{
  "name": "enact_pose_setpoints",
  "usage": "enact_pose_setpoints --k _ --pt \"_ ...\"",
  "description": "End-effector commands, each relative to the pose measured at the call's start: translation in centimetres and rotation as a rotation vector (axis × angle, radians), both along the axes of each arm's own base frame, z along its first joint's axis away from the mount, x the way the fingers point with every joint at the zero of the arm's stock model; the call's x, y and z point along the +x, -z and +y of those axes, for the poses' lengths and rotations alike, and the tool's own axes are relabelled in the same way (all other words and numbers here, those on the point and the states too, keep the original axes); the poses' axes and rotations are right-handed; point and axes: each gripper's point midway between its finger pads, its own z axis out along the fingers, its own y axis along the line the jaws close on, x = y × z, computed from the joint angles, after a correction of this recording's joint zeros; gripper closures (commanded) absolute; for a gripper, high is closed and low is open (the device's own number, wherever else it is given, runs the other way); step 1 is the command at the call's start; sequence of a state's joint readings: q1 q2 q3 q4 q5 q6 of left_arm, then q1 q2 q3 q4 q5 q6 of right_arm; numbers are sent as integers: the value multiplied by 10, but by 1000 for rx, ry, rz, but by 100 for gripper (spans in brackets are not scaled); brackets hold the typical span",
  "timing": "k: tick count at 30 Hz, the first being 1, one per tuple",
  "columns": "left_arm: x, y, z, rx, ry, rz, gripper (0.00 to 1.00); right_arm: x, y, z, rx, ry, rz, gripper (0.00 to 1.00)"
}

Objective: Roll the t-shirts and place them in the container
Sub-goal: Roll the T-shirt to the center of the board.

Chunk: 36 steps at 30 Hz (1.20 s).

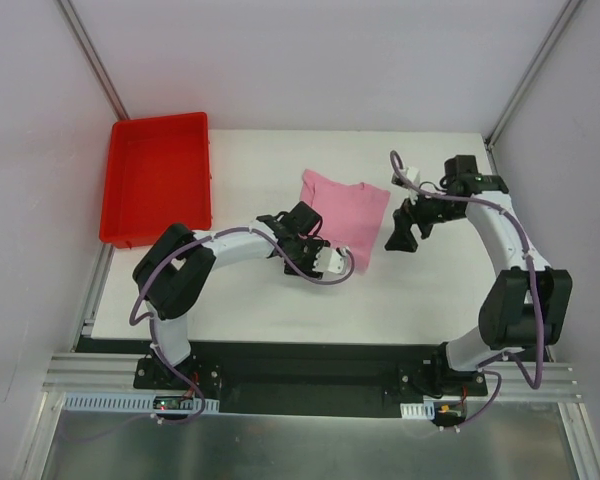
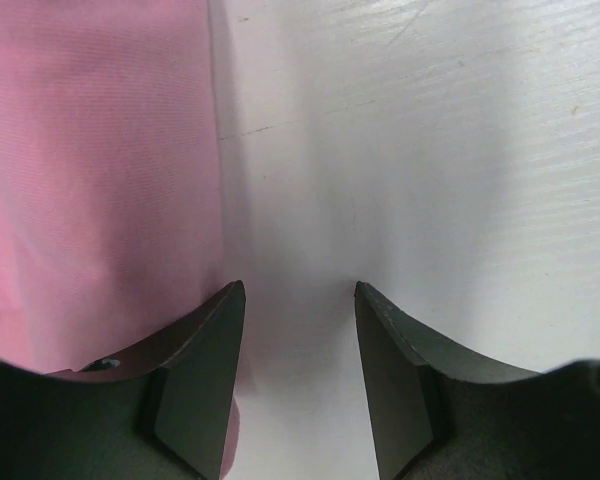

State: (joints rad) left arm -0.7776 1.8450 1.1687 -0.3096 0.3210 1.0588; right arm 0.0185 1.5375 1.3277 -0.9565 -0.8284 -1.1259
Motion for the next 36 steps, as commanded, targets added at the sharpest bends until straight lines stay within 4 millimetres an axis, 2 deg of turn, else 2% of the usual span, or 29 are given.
enact_pose_setpoints --k 1,5,7,10,11,12,14,18,24,27,32,36 --pt "-9 0 5 26 -44 80 52 -6 41 19 -45 -124 -30 4" --pt "-14 -3 8 34 -61 96 52 -6 61 28 -74 -176 -46 4" --pt "-15 -4 12 38 -86 112 51 5 65 26 -94 -150 -93 4" --pt "-18 -7 17 33 -113 124 51 14 60 21 -140 -131 -229 4" --pt "-19 -7 17 34 -116 127 51 3 75 18 -156 -118 -233 4" --pt "-20 -7 18 31 -121 134 51 21 50 19 -154 -97 -418 4" --pt "-20 -6 17 33 -124 137 51 20 51 23 -184 -106 -502 4" --pt "-19 -7 14 14 -145 165 51 7 58 40 -173 -141 -436 4" --pt "-13 -16 10 -35 -231 247 50 -8 63 72 -126 -225 -450 4" --pt "-12 -19 9 -57 -265 284 50 -11 73 79 -124 -238 -421 4" --pt "-10 -21 9 -78 -304 326 50 -12 85 89 -137 -273 -393 4" --pt "-12 -21 8 -82 -311 341 50 0 96 94 -161 -261 -410 4"
